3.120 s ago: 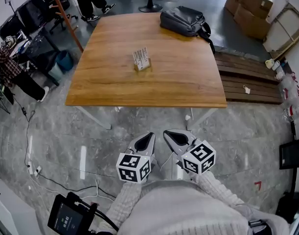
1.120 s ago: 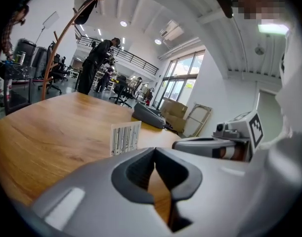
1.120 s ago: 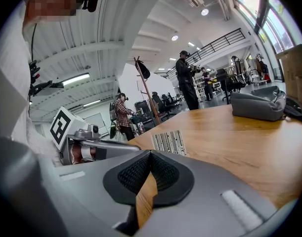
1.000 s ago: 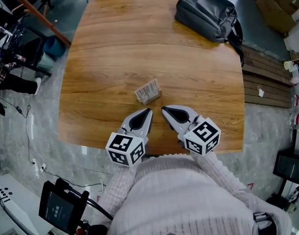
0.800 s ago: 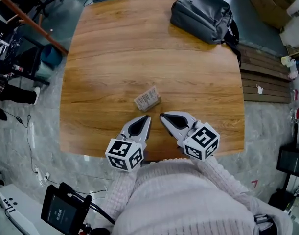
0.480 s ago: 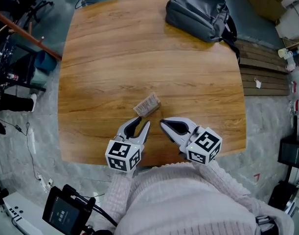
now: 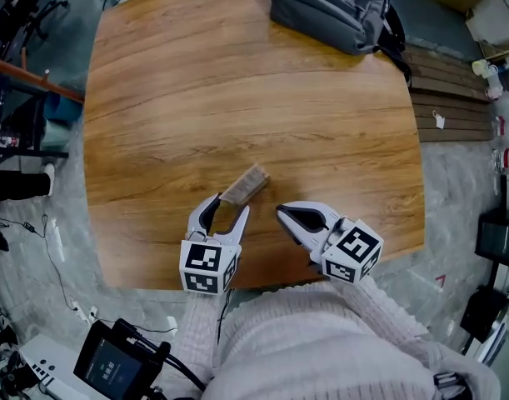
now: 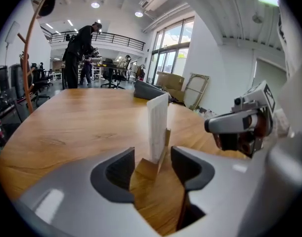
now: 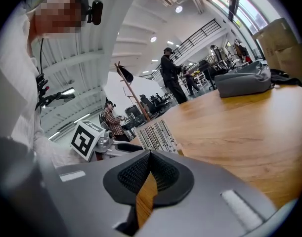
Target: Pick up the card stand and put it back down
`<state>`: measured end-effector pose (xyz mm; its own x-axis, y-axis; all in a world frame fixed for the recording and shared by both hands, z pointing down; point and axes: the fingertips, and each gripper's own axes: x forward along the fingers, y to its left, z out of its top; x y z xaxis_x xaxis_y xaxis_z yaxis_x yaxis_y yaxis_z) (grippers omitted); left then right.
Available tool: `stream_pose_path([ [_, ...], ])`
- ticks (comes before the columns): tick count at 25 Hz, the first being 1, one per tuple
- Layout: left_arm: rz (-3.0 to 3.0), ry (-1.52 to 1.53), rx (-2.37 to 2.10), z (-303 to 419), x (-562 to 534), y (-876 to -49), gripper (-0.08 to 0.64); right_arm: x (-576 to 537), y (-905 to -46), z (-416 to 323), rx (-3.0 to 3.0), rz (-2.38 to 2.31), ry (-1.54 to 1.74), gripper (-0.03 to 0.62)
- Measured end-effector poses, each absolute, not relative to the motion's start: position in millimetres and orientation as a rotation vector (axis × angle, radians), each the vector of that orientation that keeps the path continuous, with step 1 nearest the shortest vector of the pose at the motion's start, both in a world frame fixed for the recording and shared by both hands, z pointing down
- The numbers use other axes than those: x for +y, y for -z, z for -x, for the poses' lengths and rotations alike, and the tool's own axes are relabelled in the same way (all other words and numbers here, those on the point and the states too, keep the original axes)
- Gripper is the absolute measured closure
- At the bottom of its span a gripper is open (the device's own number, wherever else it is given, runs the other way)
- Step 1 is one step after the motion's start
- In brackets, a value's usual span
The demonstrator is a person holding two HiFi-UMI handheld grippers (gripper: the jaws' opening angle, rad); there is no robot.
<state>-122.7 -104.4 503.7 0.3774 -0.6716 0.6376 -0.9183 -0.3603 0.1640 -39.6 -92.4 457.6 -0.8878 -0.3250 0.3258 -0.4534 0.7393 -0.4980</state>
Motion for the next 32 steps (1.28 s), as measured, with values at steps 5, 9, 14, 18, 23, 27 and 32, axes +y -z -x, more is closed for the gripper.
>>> stream_pose_path([
  [5, -2.148, -0.69, -1.336, 116.0, -117.1, -519.7, 0.324, -85.6, -472.9, 32.9, -2.68, -0.628, -0.899, 0.597],
  [9, -2.172, -0.71, -1.282, 106.8, -126.4, -530.7, 0.292, -79.8, -482.0, 30.9, -2.665, -0.64, -0.948, 0.597],
  [14, -2.227, -0.839, -1.222, 97.4, -128.6, -541.3, 0.273, -73.3, -487.1, 29.8, -2.646, -0.649, -0.969, 0.596],
  [18, -2.283, -0.986, -1.196, 89.1, -128.2, -549.9, 0.273, -68.9, -491.0, 23.8, -2.635, -0.677, -0.967, 0.597],
  [23, -2.267, -1.016, -1.195, 89.7, -132.2, -558.8, 0.273, -69.3, -489.4, 22.6, -2.64, -0.695, -0.969, 0.597],
  [27, -2.243, -0.969, -1.204, 89.9, -134.7, -560.5, 0.296, -65.8, -491.4, 16.7, -2.628, -0.72, -0.962, 0.597],
  [32, -2.262, -0.977, -1.225, 84.7, -128.9, -555.0, 0.305, -57.5, -489.4, 8.6, -2.621, -0.732, -0.959, 0.596],
])
